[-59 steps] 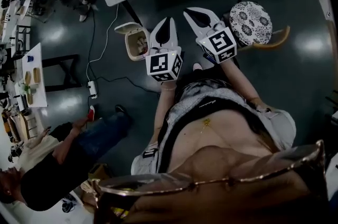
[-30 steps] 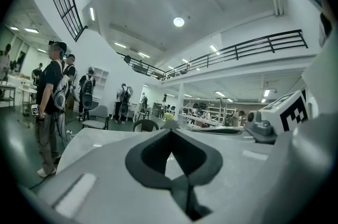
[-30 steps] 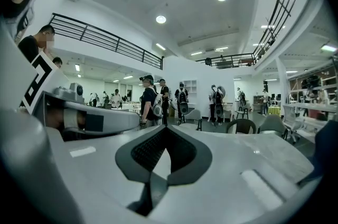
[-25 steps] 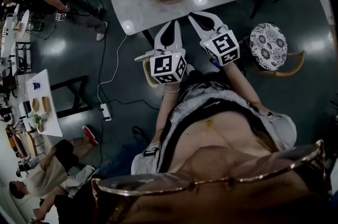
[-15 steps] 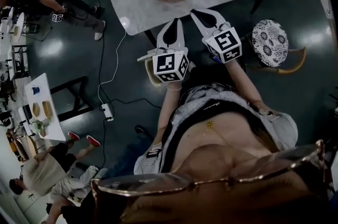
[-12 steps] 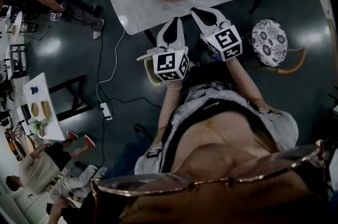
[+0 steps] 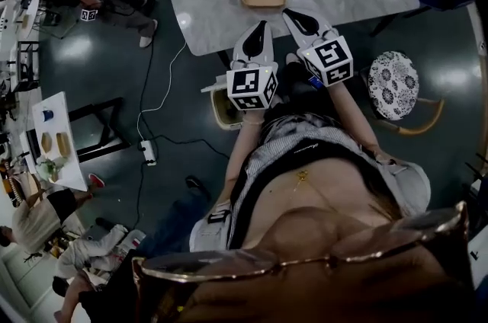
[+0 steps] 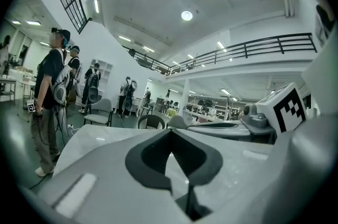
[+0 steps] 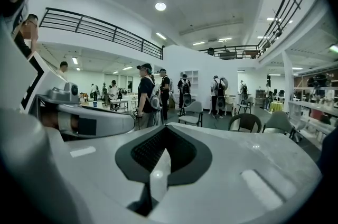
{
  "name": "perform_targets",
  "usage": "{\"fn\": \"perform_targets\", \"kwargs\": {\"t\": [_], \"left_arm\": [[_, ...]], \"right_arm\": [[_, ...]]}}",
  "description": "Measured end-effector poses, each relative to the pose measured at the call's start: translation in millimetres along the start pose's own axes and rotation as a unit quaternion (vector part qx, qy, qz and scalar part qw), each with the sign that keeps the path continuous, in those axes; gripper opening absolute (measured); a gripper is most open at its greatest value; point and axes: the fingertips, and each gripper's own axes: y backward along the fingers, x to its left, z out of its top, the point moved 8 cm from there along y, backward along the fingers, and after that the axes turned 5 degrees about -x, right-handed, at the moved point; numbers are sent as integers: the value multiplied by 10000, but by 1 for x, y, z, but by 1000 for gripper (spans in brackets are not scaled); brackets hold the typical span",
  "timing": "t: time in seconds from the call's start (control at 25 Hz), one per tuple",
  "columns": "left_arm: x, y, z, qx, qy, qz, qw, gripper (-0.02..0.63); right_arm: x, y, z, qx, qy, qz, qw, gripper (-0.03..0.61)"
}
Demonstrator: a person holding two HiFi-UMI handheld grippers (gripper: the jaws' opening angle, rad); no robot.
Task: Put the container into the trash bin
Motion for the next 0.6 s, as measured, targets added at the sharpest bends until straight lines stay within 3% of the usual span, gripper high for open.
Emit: {"fn": "perform_targets", "kwargs": {"t": [0.6], "left_arm": [[14, -108, 3, 86, -55, 329, 9994, 2]], "right_arm": [[-90, -69, 2, 128, 86, 420, 9990, 26]]}}
